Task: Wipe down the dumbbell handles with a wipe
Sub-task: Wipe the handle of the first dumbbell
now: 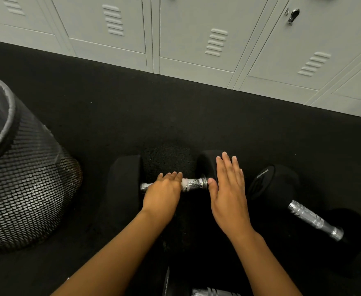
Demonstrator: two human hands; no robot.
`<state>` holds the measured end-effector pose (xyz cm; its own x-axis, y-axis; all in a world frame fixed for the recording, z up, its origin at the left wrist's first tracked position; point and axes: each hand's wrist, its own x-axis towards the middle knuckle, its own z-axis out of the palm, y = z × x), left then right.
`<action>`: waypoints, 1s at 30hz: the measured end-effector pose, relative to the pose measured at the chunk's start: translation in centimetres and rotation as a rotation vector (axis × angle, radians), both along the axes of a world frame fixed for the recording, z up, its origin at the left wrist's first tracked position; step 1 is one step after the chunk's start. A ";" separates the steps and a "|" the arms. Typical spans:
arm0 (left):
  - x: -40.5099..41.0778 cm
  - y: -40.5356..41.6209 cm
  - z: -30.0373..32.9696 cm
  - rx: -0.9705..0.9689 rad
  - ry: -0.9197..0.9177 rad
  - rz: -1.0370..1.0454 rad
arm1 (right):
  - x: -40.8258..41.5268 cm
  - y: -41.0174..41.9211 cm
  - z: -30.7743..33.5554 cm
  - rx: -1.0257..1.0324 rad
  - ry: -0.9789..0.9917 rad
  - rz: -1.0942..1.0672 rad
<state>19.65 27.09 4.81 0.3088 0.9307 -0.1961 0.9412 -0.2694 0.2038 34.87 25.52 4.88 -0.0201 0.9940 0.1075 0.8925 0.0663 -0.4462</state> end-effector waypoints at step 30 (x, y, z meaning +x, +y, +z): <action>0.7 2.0 0.6 -0.081 -0.047 0.092 | -0.1 0.1 -0.8 0.076 -0.050 -0.028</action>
<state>20.34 29.06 5.37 0.2340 0.9371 -0.2589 0.9499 -0.1637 0.2661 34.81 25.61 4.10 0.0003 0.9833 0.1821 0.9154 0.0731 -0.3959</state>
